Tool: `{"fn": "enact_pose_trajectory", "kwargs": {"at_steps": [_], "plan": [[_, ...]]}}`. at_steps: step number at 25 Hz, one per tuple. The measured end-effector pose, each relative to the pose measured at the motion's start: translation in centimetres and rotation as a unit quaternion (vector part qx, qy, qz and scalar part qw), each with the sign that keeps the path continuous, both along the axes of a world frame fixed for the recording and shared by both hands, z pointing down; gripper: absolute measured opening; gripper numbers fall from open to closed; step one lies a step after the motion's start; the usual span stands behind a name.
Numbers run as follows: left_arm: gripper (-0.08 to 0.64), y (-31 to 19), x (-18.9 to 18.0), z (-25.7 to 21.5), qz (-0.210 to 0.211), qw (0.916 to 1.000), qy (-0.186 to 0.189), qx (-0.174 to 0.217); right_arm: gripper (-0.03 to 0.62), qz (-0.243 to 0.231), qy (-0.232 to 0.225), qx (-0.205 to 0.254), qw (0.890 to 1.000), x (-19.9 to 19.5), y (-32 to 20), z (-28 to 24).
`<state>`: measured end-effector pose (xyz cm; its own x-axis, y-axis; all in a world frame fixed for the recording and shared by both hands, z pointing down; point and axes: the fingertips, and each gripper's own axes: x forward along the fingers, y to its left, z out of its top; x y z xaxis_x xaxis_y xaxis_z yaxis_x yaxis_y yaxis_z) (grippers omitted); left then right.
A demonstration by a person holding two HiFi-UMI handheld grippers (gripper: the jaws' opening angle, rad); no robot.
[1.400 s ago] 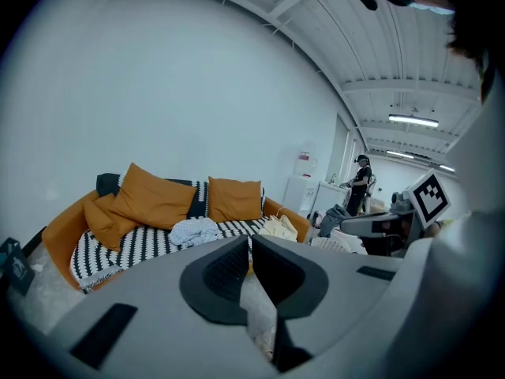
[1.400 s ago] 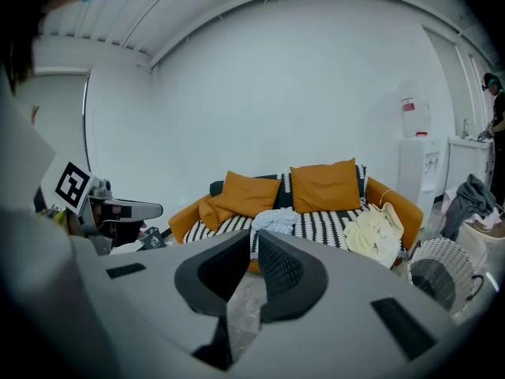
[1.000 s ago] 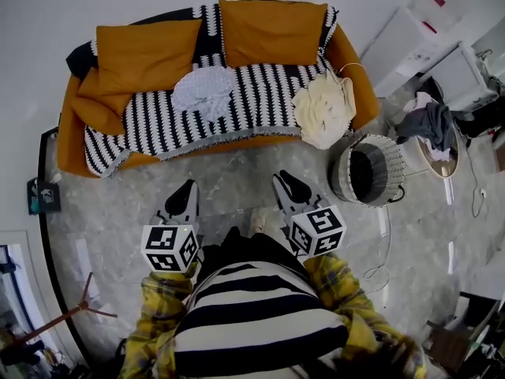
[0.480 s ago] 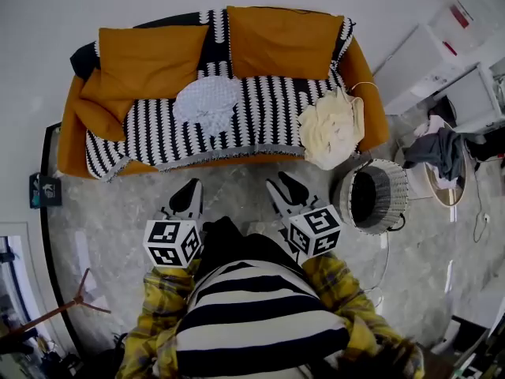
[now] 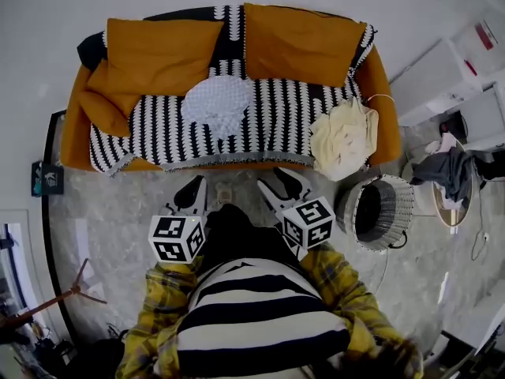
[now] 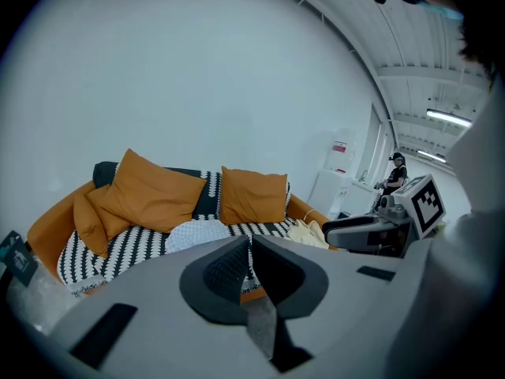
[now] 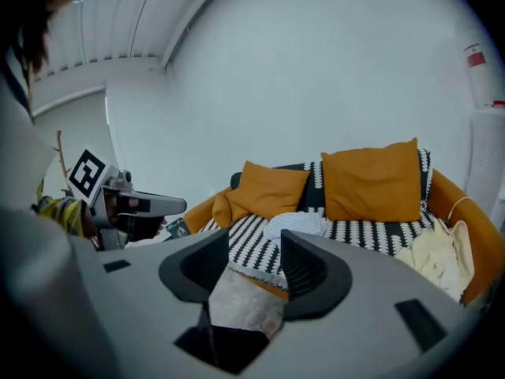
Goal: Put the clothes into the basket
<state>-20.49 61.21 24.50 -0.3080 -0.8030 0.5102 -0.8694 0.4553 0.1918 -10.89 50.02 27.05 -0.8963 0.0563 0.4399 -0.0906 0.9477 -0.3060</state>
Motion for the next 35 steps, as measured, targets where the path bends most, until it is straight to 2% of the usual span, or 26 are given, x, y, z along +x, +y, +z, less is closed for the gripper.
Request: {"fn": "enact_pose_trajectory", "kwargs": {"at_steps": [7, 18, 22, 28, 35], "plan": [[0.026, -3.0, -5.9, 1.9, -0.003, 0.9999, 0.016, 0.003, 0.213, -0.025, 0.027, 0.004, 0.999, -6.1, -1.3, 2.3], [0.026, -6.0, -16.5, 7.1, -0.007, 0.9982, 0.053, -0.029, 0.232, -0.069, 0.081, 0.004, 0.994, -17.3, -3.8, 8.3], [0.026, -5.4, -18.6, 9.3, -0.015, 0.9955, 0.080, -0.048, 0.236, -0.087, 0.112, 0.004, 0.990, -19.8, -4.0, 10.8], [0.026, -5.2, -22.9, 11.3, -0.020, 0.9942, 0.086, -0.062, 0.244, -0.105, 0.139, 0.014, 0.985, -24.1, -5.3, 14.4], [0.026, -5.7, -23.9, 14.5, -0.054, 0.9878, 0.112, -0.093, 0.264, -0.153, 0.172, 0.013, 0.973, -26.3, -5.7, 18.5]]}}
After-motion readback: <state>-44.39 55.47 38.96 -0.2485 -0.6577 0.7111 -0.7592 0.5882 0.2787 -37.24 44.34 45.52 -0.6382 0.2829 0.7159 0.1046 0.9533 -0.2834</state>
